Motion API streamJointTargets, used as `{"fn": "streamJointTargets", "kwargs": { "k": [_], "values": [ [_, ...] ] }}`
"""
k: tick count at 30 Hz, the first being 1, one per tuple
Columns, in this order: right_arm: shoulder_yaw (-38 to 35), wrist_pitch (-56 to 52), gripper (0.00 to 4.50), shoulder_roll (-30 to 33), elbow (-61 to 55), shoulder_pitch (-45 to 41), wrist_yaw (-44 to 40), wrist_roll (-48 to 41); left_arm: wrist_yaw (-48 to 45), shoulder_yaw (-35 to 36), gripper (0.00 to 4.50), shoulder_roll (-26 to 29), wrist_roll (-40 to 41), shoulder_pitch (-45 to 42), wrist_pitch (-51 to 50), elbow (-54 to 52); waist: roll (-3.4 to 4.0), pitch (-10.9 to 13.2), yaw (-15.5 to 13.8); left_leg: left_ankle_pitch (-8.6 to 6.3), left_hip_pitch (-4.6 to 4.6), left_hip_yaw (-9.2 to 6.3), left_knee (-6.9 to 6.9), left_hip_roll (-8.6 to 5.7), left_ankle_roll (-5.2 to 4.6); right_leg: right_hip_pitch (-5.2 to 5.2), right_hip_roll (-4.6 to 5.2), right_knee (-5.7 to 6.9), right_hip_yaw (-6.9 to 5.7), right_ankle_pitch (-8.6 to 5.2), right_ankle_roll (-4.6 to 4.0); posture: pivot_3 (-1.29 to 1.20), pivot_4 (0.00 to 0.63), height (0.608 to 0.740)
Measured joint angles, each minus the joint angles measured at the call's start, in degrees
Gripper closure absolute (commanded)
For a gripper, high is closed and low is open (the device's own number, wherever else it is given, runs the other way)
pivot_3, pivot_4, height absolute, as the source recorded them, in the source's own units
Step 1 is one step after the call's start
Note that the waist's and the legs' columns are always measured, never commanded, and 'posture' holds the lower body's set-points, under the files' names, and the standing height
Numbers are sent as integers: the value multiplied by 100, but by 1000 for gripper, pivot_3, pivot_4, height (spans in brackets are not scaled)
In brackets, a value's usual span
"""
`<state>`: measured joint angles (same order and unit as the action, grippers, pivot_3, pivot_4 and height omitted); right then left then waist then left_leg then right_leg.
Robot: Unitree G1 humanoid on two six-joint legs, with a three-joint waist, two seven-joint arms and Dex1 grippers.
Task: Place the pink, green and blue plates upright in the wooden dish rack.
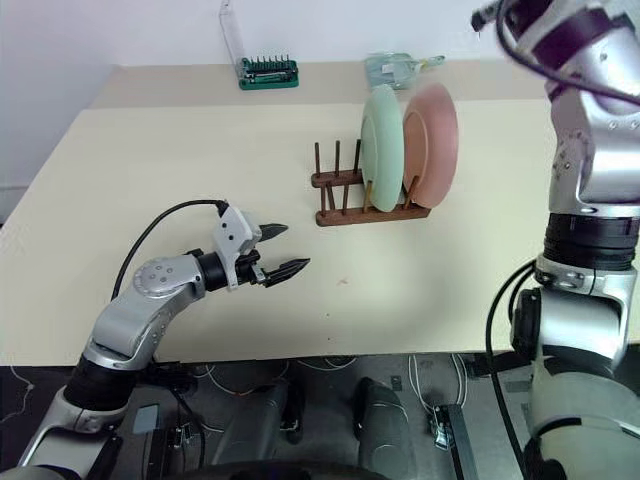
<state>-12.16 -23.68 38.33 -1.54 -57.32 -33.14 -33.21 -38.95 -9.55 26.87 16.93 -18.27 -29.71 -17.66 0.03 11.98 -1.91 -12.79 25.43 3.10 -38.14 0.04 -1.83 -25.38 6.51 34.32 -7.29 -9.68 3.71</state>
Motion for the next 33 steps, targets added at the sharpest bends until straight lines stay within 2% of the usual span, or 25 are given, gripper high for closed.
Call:
{"fn": "streamJointTargets", "kwargs": {
  "k": [1,3,5,8,13,20,27,29,33],
  "values": [
    [-26,-585,4488,-59,-313,141,-149,-710,1,19,465,2,0,30,0,0,0,0,-11,-2,0,3,-2,0,-4,1,4,-3,5,2,-6,0,150,730],
    [-45,-1594,4488,-573,-754,265,4,-2106,9,41,465,2,-1,69,-1,2,2,1,1,-3,-1,5,-3,0,-4,-4,6,-1,9,6,-9,0,150,730],
    [-80,-2340,4488,-1016,-823,254,685,-3274,15,38,465,-18,0,66,1,-3,3,1,13,-3,-3,3,-2,6,-3,-6,0,0,8,8,-13,0,150,730],
    [-188,-2956,4488,-1272,-547,253,1677,-4214,32,53,465,-18,-1,70,1,-3,4,1,-29,-3,1,7,-2,5,-2,-7,-2,-2,6,8,-16,0,150,730],
    [-330,-3298,4488,-1327,44,262,2652,-4634,44,114,465,-19,-1,75,0,-3,4,1,-23,-7,6,23,-2,-2,-11,-10,5,-7,9,11,-10,0,150,730],
    [-523,-3341,4488,-1842,571,245,4229,-5260,46,129,465,-93,1,82,1,-3,6,1,6,-6,6,27,0,5,-12,-16,-3,-1,10,20,7,0,150,730],
    [-523,-3331,4488,-1879,568,264,4967,-5522,38,144,465,-99,3,83,1,-3,6,1,16,-6,6,28,-1,4,-12,-15,-3,-3,13,19,8,0,150,730],
    [-502,-3329,3797,-1877,571,321,5045,-5396,30,144,465,-99,3,83,1,-3,6,1,23,-7,6,28,0,4,-12,-15,-3,-3,13,18,9,0,150,730],
    [-499,-3329,2083,-1877,640,513,5035,-5207,23,144,465,-98,3,83,1,-3,7,1,35,-7,8,29,0,4,-12,-16,-3,-5,13,18,10,0,150,730]
  ]
}}
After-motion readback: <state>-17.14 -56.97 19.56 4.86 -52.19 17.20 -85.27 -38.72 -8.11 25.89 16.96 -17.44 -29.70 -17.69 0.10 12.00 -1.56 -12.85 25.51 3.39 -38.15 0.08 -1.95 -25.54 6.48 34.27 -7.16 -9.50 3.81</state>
